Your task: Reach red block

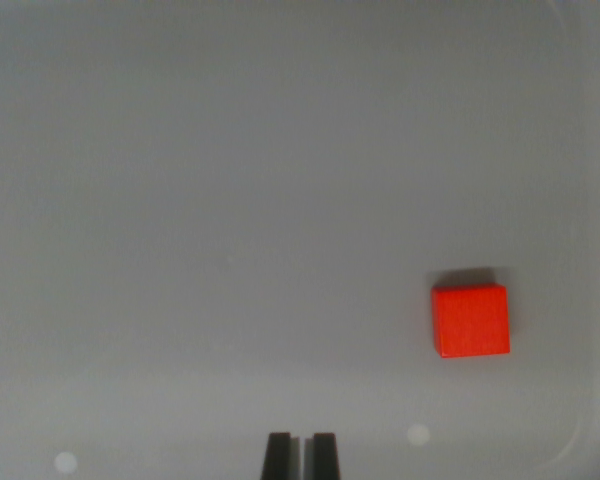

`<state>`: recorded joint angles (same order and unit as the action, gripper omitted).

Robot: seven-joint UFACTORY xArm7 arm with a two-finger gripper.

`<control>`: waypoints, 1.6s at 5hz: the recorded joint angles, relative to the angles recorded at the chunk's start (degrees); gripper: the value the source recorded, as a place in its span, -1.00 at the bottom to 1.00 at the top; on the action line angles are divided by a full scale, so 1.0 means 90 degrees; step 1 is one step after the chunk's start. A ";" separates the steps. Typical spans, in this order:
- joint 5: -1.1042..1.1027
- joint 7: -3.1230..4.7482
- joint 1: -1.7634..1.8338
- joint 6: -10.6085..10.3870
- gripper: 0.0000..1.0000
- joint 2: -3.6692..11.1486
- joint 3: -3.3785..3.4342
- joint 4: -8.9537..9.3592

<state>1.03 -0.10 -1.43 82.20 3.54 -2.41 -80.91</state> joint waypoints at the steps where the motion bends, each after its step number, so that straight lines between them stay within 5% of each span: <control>1: 0.0000 0.0000 0.0000 0.0000 -1.00 0.0000 0.0000 0.0000; 6: -0.0084 0.0061 -0.0117 -0.0789 -1.00 0.0244 -0.0090 0.0514; 7: -0.0084 0.0061 -0.0117 -0.0789 -1.00 0.0244 -0.0090 0.0514; 8: -0.0117 0.0085 -0.0162 -0.1093 -1.00 0.0338 -0.0125 0.0712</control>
<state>-0.02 0.66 -2.88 72.36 6.58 -3.54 -74.50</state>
